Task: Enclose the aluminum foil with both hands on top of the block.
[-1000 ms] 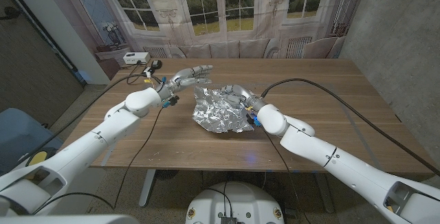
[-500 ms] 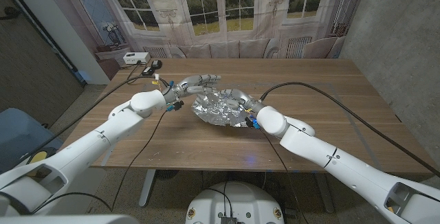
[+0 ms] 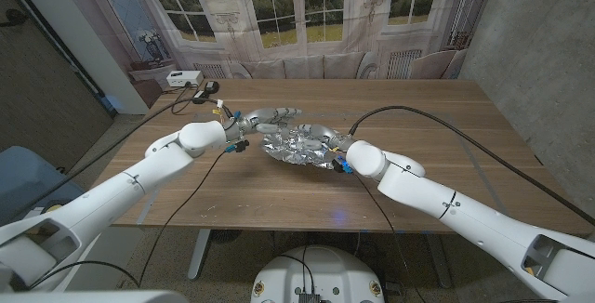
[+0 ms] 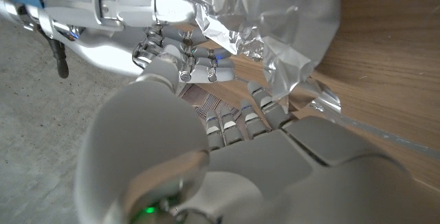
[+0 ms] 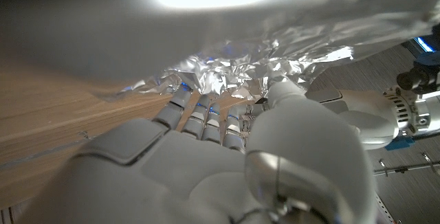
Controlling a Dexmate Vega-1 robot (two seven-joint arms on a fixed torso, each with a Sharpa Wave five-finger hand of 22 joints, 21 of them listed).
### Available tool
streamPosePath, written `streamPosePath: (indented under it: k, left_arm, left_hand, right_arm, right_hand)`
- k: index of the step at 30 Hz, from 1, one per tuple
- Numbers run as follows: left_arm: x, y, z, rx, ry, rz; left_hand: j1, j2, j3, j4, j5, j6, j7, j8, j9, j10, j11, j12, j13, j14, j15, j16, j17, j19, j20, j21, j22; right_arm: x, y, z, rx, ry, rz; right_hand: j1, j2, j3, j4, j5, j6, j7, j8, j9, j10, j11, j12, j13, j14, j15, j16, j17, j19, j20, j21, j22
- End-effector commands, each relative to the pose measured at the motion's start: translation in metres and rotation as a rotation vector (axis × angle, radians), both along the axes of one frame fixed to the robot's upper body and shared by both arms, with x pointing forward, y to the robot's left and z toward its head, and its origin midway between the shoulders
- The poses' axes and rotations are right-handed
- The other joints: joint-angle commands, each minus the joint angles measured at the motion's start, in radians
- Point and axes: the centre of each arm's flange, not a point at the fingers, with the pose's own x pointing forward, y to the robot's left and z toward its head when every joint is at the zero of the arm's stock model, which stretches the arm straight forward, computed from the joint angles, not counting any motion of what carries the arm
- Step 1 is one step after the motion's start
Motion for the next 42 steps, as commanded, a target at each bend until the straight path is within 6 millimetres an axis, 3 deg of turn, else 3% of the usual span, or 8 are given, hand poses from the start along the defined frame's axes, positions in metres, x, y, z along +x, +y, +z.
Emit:
streamPosePath:
  k: [1, 5, 8, 16, 22, 30, 39, 42]
  left_arm:
    - [-0.015, -0.010, 0.000, 0.215, -0.131, 0.119]
    - [-0.021, -0.014, -0.003, 0.298, -0.212, 0.198]
    - [-0.024, -0.016, -0.007, 0.347, -0.272, 0.256]
    - [-0.027, -0.025, -0.022, 0.507, -0.396, 0.416]
    - [-0.025, -0.028, -0.030, 0.566, -0.415, 0.463]
    - [-0.024, -0.029, -0.032, 0.553, -0.402, 0.459]
    - [-0.019, -0.030, -0.034, 0.532, -0.369, 0.444]
    - [-0.018, -0.029, -0.036, 0.504, -0.369, 0.435]
  left_hand:
    - [-0.040, -0.031, -0.049, 0.013, 0.028, -0.088, 0.010, -0.007, 0.001, -0.053, 0.011, -0.004, 0.003, -0.036, 0.016, 0.001, 0.003, -0.030, 0.020, 0.000, 0.001]
    - [-0.048, -0.045, -0.075, 0.017, 0.050, -0.171, 0.014, -0.012, 0.001, -0.105, 0.021, -0.006, 0.004, -0.057, 0.027, 0.003, 0.004, -0.048, 0.031, 0.000, 0.002]
    - [-0.035, -0.031, -0.075, 0.015, 0.059, -0.197, -0.004, -0.003, 0.001, -0.123, 0.004, -0.002, 0.005, -0.041, 0.015, 0.012, 0.006, -0.042, 0.026, 0.007, 0.004]
    - [0.018, 0.003, -0.072, -0.004, 0.051, -0.124, -0.007, 0.031, 0.003, -0.025, -0.015, 0.042, 0.010, 0.037, -0.037, 0.027, 0.007, 0.025, 0.016, 0.033, 0.008]
    - [0.022, 0.004, -0.081, -0.004, 0.045, -0.094, 0.014, 0.038, 0.004, 0.008, -0.006, 0.052, 0.013, 0.075, -0.038, 0.033, 0.007, 0.056, 0.027, 0.043, 0.010]
    - [0.002, 0.005, -0.095, 0.008, 0.040, -0.077, 0.014, 0.040, 0.004, 0.016, -0.006, 0.053, 0.015, 0.088, -0.040, 0.032, 0.008, 0.064, 0.026, 0.045, 0.012]
    - [-0.028, 0.008, -0.112, 0.024, 0.036, -0.083, 0.014, 0.031, 0.004, 0.015, -0.005, 0.050, 0.017, 0.088, -0.039, 0.027, 0.009, 0.067, 0.030, 0.044, 0.012]
    - [-0.037, 0.009, -0.117, 0.028, 0.035, -0.084, 0.016, 0.030, 0.004, 0.016, 0.001, 0.049, 0.017, 0.086, -0.035, 0.024, 0.009, 0.069, 0.035, 0.044, 0.012]
  right_arm:
    - [-0.003, 0.002, 0.002, -0.088, -0.032, -0.059]
    - [-0.003, 0.003, 0.002, -0.105, -0.055, -0.078]
    - [-0.002, 0.003, 0.002, -0.111, -0.074, -0.090]
    - [-0.003, 0.004, 0.002, -0.118, -0.115, -0.111]
    - [-0.002, 0.004, 0.002, -0.138, -0.123, -0.127]
    - [0.000, 0.005, 0.004, -0.191, -0.108, -0.147]
    - [0.004, 0.014, 0.001, -0.289, -0.054, -0.192]
    - [0.006, 0.017, -0.002, -0.292, -0.046, -0.225]
  right_hand:
    - [-0.009, -0.021, -0.015, 0.001, 0.012, 0.003, -0.005, 0.010, 0.001, -0.002, -0.009, -0.002, 0.002, 0.000, -0.004, 0.005, -0.003, -0.001, -0.003, -0.006, 0.001]
    - [-0.004, -0.033, -0.024, -0.006, 0.022, 0.010, -0.009, 0.015, 0.001, 0.001, -0.018, -0.001, 0.002, 0.008, -0.011, 0.011, -0.010, 0.004, -0.008, -0.010, 0.001]
    - [0.002, -0.036, -0.026, -0.010, 0.028, 0.015, -0.013, 0.017, 0.001, 0.008, -0.023, 0.001, 0.002, 0.013, -0.018, 0.014, -0.014, 0.012, -0.012, -0.012, 0.002]
    - [0.022, -0.035, -0.035, -0.020, 0.048, 0.028, -0.015, 0.023, 0.001, 0.025, -0.031, 0.005, 0.002, 0.034, -0.027, 0.026, -0.025, 0.031, -0.018, -0.017, 0.003]
    - [0.029, -0.032, -0.040, -0.021, 0.056, 0.032, -0.015, 0.024, 0.001, 0.033, -0.031, 0.007, 0.002, 0.049, -0.035, 0.034, -0.029, 0.051, -0.018, -0.016, 0.004]
    - [0.078, -0.019, -0.044, -0.038, 0.081, 0.036, -0.023, 0.024, 0.000, 0.044, -0.040, 0.006, 0.003, 0.096, -0.064, 0.057, -0.037, 0.137, -0.047, 0.004, 0.009]
    - [0.047, -0.043, -0.084, -0.022, 0.085, 0.021, -0.039, 0.018, 0.000, 0.025, -0.055, -0.004, 0.004, 0.087, -0.062, 0.060, -0.033, 0.121, -0.043, -0.010, 0.011]
    - [0.138, 0.024, -0.049, -0.047, 0.108, 0.018, -0.032, 0.020, 0.000, 0.030, -0.047, -0.003, 0.005, 0.110, -0.074, 0.077, -0.029, 0.178, -0.057, 0.006, 0.013]
